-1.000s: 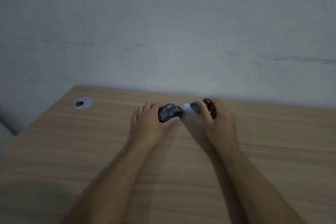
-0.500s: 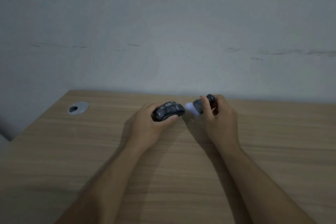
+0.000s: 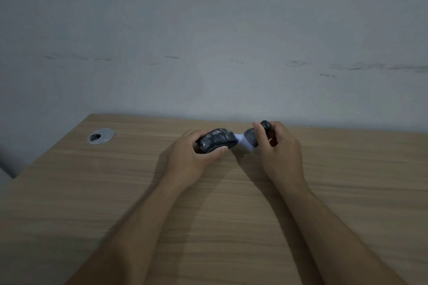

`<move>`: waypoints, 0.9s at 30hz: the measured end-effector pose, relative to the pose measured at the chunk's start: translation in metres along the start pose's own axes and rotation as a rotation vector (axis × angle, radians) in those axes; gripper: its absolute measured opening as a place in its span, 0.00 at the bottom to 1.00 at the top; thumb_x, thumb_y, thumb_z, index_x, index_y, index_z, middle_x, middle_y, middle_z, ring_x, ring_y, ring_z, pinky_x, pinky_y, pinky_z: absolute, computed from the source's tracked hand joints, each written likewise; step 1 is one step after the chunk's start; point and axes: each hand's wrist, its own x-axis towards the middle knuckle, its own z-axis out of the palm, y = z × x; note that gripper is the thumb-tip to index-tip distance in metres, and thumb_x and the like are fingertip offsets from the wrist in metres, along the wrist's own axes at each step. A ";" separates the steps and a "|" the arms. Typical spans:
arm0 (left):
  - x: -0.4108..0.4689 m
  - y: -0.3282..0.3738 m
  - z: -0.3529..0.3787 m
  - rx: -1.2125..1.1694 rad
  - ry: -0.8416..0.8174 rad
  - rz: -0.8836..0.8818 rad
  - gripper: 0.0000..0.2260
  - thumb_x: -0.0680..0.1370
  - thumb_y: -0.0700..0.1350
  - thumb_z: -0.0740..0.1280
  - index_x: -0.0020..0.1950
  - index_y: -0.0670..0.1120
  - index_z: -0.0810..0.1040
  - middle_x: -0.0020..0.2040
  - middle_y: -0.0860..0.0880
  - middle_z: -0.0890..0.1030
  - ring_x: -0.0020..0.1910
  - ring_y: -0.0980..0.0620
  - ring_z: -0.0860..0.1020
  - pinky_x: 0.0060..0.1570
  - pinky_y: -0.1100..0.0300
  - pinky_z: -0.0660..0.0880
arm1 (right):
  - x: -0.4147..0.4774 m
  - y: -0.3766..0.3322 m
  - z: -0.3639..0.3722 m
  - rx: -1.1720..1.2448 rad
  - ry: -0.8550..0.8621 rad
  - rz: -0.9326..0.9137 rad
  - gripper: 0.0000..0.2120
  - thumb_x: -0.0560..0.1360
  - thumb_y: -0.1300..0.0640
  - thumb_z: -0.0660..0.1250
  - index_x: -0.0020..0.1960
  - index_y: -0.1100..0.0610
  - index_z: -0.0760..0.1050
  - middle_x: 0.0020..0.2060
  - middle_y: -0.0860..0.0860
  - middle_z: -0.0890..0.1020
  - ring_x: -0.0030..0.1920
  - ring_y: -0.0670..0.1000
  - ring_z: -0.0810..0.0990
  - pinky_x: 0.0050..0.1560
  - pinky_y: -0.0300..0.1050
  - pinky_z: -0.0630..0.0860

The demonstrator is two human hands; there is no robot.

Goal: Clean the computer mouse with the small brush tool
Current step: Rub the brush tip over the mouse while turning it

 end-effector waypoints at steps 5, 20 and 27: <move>0.001 0.001 0.000 -0.014 0.000 0.019 0.16 0.76 0.53 0.83 0.62 0.56 0.88 0.57 0.59 0.87 0.57 0.68 0.80 0.50 0.80 0.71 | -0.001 -0.006 -0.006 0.073 0.024 -0.001 0.14 0.86 0.47 0.69 0.46 0.54 0.79 0.33 0.44 0.79 0.35 0.39 0.77 0.37 0.31 0.69; 0.000 0.000 -0.001 -0.004 -0.008 0.047 0.17 0.75 0.54 0.83 0.63 0.56 0.88 0.60 0.58 0.87 0.58 0.65 0.82 0.51 0.81 0.69 | -0.001 -0.004 -0.004 0.029 0.045 0.007 0.11 0.85 0.45 0.70 0.51 0.52 0.83 0.36 0.45 0.82 0.36 0.39 0.78 0.39 0.32 0.69; -0.001 -0.002 -0.003 0.003 -0.040 0.076 0.18 0.74 0.51 0.84 0.63 0.54 0.88 0.58 0.57 0.86 0.57 0.70 0.79 0.50 0.82 0.68 | -0.001 -0.001 0.002 -0.030 -0.032 -0.033 0.09 0.85 0.47 0.70 0.51 0.51 0.82 0.36 0.44 0.82 0.37 0.38 0.79 0.39 0.29 0.70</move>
